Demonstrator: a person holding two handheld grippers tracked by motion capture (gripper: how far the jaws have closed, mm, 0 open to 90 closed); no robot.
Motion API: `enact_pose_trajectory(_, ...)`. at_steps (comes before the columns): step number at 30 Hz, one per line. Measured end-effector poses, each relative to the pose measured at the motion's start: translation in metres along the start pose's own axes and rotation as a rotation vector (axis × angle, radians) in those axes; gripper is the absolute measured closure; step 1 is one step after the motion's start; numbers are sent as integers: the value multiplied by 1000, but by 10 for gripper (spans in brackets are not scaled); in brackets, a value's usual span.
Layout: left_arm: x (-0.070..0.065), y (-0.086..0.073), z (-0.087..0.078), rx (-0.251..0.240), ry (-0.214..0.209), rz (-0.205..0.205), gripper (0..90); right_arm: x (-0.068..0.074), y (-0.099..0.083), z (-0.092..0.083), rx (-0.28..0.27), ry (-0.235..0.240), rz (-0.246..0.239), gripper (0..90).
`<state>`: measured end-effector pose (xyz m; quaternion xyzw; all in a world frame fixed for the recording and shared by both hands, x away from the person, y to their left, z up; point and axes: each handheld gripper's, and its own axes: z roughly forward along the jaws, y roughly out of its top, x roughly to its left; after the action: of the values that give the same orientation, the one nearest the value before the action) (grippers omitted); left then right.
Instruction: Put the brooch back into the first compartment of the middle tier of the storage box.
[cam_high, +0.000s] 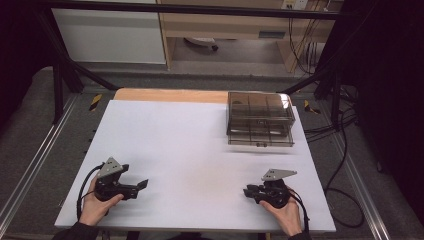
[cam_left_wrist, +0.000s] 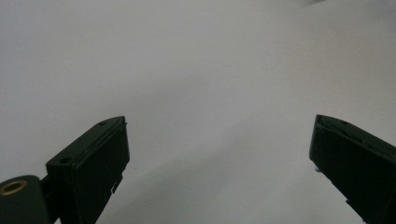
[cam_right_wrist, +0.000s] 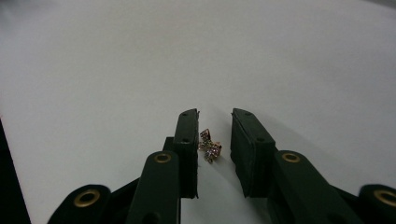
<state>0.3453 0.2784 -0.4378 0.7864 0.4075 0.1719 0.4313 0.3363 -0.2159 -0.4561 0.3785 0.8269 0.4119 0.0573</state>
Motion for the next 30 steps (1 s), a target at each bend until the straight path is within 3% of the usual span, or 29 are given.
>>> enact_pose_trajectory(30, 0, 0, 0, 2, 1, 2, 48, 0, 0, 0, 20, 11, 9, 830)
